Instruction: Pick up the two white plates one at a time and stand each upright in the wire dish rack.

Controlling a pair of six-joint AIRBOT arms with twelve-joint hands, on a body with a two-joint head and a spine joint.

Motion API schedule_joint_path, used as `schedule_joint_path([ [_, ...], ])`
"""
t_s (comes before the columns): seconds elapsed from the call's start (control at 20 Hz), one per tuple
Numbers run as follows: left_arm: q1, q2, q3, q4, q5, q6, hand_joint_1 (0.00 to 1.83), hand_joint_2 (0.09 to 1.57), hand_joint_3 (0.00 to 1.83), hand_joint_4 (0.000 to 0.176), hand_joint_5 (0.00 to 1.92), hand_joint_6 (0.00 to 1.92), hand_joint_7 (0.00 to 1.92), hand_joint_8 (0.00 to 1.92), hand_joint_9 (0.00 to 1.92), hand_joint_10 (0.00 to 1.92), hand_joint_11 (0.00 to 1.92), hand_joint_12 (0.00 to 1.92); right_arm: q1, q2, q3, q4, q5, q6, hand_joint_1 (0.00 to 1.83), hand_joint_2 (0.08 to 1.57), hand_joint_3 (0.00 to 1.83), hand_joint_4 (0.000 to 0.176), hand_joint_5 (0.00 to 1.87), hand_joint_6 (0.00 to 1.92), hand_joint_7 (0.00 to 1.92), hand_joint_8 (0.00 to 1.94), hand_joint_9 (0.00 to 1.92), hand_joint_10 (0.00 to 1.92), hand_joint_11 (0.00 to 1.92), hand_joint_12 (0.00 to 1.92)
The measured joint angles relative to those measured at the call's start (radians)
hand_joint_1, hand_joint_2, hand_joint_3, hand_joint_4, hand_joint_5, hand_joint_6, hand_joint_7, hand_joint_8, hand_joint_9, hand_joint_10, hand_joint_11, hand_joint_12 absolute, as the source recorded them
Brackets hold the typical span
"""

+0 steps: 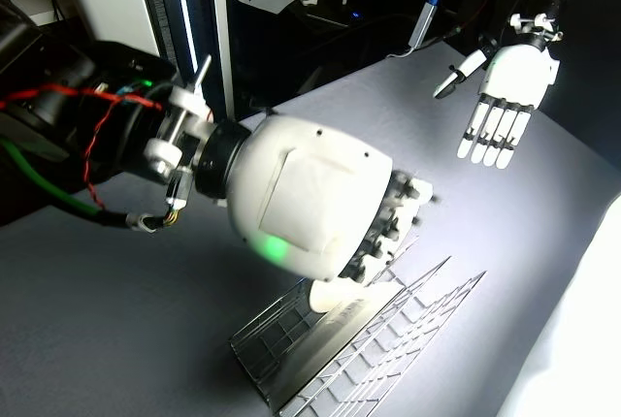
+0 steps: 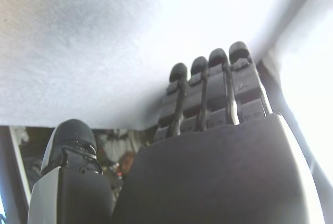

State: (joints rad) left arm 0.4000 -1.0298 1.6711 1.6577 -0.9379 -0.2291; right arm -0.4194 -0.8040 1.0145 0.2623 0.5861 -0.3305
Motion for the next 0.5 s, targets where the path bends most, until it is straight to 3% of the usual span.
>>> schedule_joint_path([
  [0.35,0.003,0.0,-0.005,0.002,0.002,0.0,0.0,1.08,0.0,0.0,0.07,0.01,0.03,0.01,0.0,0.0,0.0,0.0,-0.078,-0.001,0.01,0.0,0.061,-0.005,1.4,1.04,0.0,0.0,0.98,0.84,1.13,0.72,1.17,0.84,1.02,0.91],
  [0.5,0.004,0.0,-0.013,0.0,0.002,0.0,0.0,1.1,0.0,0.0,0.08,0.01,0.04,0.01,0.0,0.0,0.0,0.0,-0.085,-0.002,0.014,-0.029,0.069,-0.012,1.4,1.03,0.0,0.0,1.01,0.8,1.17,0.64,1.19,0.81,1.04,0.89],
])
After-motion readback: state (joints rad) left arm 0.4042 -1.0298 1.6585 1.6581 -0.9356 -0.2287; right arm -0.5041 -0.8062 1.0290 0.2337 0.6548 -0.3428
